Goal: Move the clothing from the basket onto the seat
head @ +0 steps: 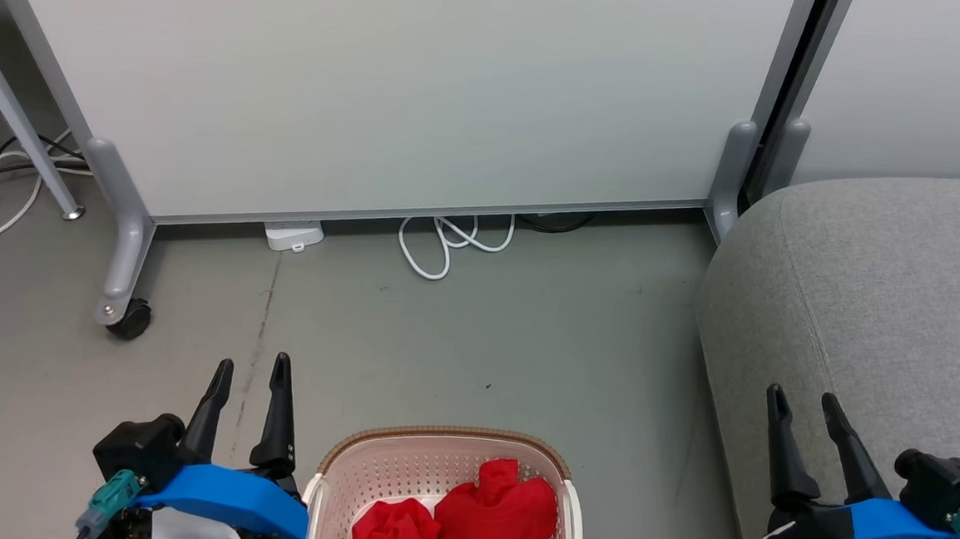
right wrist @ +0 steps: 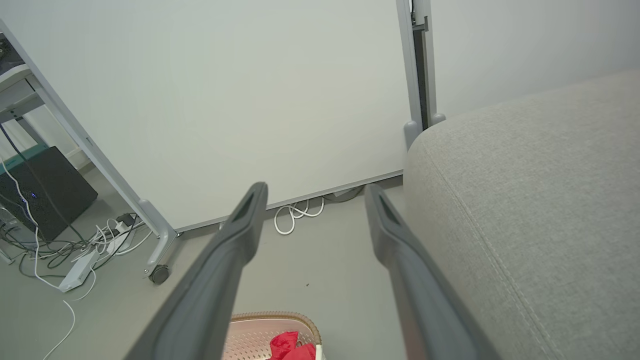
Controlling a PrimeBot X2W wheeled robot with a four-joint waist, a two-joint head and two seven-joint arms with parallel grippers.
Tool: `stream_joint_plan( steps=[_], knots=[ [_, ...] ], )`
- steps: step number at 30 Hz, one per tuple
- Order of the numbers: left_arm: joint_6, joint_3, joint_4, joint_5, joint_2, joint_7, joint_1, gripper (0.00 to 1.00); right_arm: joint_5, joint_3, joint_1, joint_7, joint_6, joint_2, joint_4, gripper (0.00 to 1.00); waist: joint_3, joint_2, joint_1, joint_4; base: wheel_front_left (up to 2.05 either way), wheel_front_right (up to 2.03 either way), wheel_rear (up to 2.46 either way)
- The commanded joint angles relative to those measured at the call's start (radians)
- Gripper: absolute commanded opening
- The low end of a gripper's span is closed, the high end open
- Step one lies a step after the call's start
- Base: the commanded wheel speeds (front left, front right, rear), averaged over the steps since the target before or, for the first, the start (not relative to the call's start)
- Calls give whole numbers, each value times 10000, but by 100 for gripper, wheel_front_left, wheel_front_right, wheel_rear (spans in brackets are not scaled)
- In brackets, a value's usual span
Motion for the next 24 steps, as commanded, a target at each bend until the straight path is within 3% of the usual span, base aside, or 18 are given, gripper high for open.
stream_joint_plan(
  steps=[1,24],
  knots=[
    [-76,10,-32,265,10,-115,-188,100,-305,-1,-9,-107,17,-78,-102,100,5,0,0,11,0,0,0],
    [-244,-49,238,2084,-175,-614,-202,100,-2228,-17,-39,-592,23,-84,-37,100,74,0,0,96,0,0,0]
  ],
)
